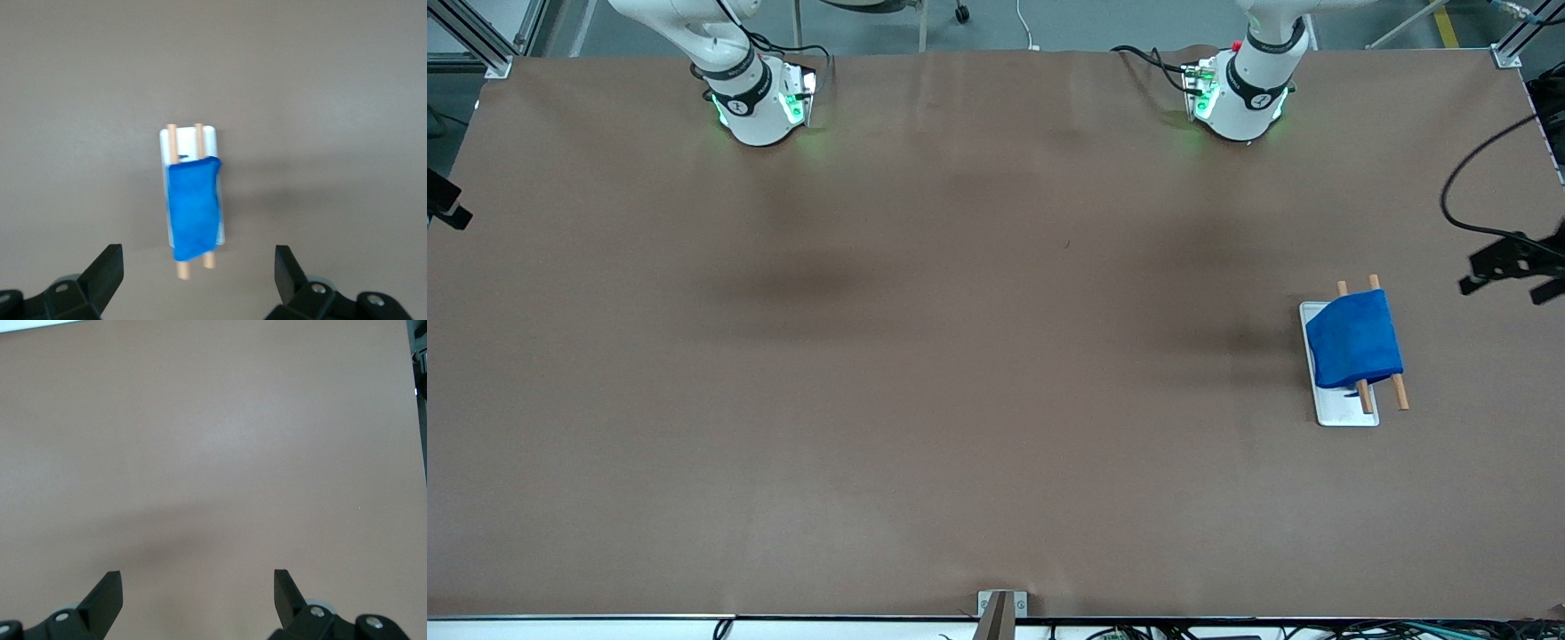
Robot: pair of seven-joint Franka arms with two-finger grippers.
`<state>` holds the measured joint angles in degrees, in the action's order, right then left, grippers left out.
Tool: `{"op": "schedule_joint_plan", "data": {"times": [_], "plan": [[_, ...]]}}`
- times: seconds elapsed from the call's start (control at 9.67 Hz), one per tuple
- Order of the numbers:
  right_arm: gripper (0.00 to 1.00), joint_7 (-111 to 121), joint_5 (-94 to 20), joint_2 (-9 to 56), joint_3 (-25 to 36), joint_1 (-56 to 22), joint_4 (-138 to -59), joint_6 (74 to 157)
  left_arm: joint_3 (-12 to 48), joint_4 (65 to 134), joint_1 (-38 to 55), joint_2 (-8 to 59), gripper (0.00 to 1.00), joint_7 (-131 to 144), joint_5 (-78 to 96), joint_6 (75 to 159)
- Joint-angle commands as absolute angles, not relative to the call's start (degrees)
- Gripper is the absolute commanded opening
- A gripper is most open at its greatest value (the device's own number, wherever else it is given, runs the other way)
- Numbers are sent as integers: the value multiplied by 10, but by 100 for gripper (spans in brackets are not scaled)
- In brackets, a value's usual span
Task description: Right arm passes towel to left arm to hang
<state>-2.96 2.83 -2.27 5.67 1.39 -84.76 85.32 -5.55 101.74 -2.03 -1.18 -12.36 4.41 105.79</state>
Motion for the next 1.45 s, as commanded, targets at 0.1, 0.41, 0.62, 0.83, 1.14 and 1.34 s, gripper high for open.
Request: {"op": "schedule_joint_plan", "data": {"times": [0.1,0.41,0.62,0.83,1.14,1.34], "plan": [[100,-19,-5,-16,59,24,-840,847,-18,1015,4,-77,100,-48,18,970],[100,-18,-11,-16,65,29,-846,852,-4,918,8,-60,100,-54,1,881],[100,-18,-11,-16,65,28,-846,850,10,861,7,-33,100,-51,1,839],[100,-18,-11,-16,65,28,-846,849,10,858,7,-33,100,-34,10,833],[100,-18,-11,-16,66,28,-846,851,11,873,12,-36,100,3,5,817],[100,-18,-11,-16,65,28,-847,850,11,884,12,-35,100,-1,3,820]]}}
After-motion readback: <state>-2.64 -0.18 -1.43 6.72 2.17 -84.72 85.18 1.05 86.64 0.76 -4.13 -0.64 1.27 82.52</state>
